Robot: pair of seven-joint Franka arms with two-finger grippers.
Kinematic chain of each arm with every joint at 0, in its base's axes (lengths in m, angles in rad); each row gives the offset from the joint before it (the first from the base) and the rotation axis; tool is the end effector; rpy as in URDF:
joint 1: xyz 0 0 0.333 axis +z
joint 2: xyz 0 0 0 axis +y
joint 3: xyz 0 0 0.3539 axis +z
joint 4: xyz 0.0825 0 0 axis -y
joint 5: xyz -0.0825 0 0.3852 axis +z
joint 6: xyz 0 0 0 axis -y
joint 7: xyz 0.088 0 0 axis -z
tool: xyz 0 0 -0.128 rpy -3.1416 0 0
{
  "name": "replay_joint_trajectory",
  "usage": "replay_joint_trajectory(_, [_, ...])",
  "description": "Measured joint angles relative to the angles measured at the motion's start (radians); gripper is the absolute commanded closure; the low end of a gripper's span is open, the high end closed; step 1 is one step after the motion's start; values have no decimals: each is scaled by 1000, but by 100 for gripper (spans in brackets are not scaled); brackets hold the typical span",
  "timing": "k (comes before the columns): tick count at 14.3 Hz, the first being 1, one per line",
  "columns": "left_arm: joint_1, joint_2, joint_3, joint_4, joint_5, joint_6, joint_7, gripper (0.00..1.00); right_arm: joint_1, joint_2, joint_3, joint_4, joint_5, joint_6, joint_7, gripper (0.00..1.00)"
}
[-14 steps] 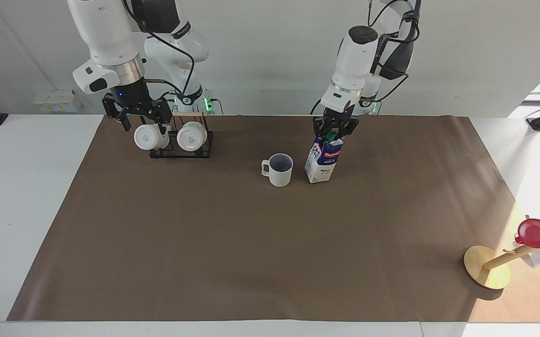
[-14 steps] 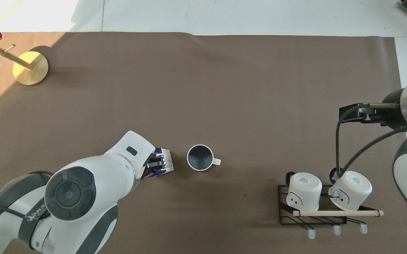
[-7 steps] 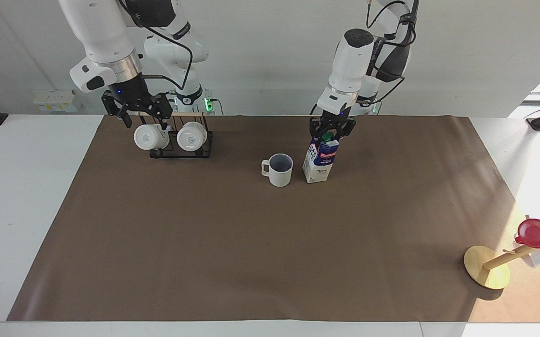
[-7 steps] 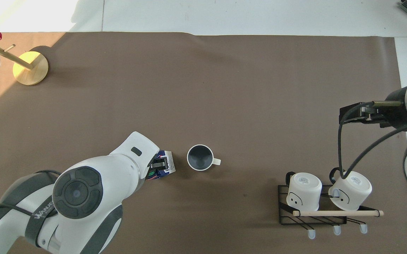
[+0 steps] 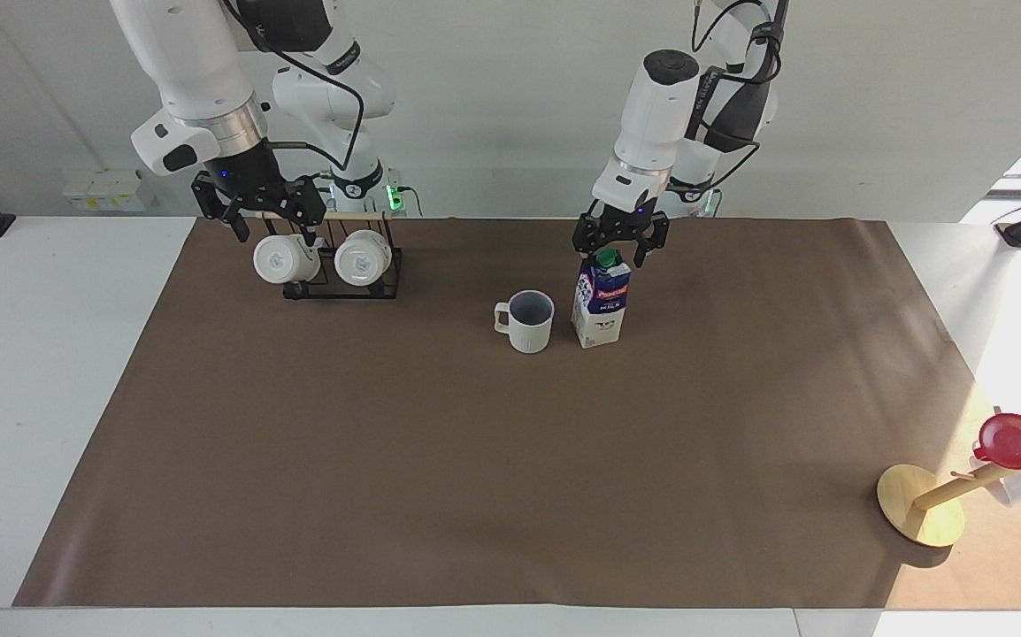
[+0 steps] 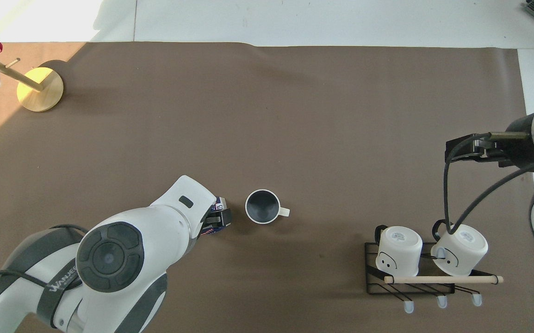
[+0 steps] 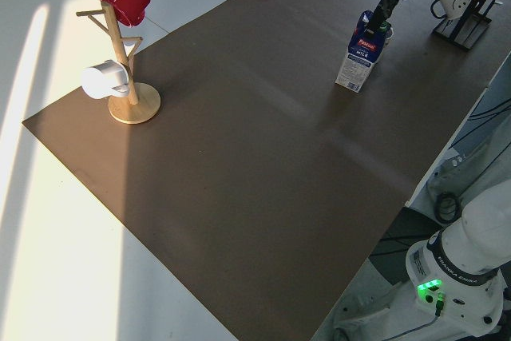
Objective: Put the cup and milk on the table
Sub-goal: 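Lower the milk carton beside the mug with the left gripper, then open the left gripper and withdraw it from the carton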
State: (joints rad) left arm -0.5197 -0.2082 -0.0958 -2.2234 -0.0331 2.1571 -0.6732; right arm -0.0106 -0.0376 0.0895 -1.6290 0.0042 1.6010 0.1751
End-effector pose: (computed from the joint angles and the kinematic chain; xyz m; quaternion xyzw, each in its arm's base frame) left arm 0.4028 -0.2898 0.4904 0.9968 0.0373 0.0537 0.0459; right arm 0.5434 0.0445 0.6371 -0.9988 0.0482 -0.0046 0.0010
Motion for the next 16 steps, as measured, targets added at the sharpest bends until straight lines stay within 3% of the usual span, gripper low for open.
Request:
replay_joint_trajectory(8, [21, -18, 43, 260, 1, -315, 1, 0, 0, 0, 0, 0, 0, 0, 0, 0])
replay_joint_trajectory(16, [283, -3, 79, 473, 2, -607, 343, 0, 0, 0, 0, 0, 0, 0, 0, 0])
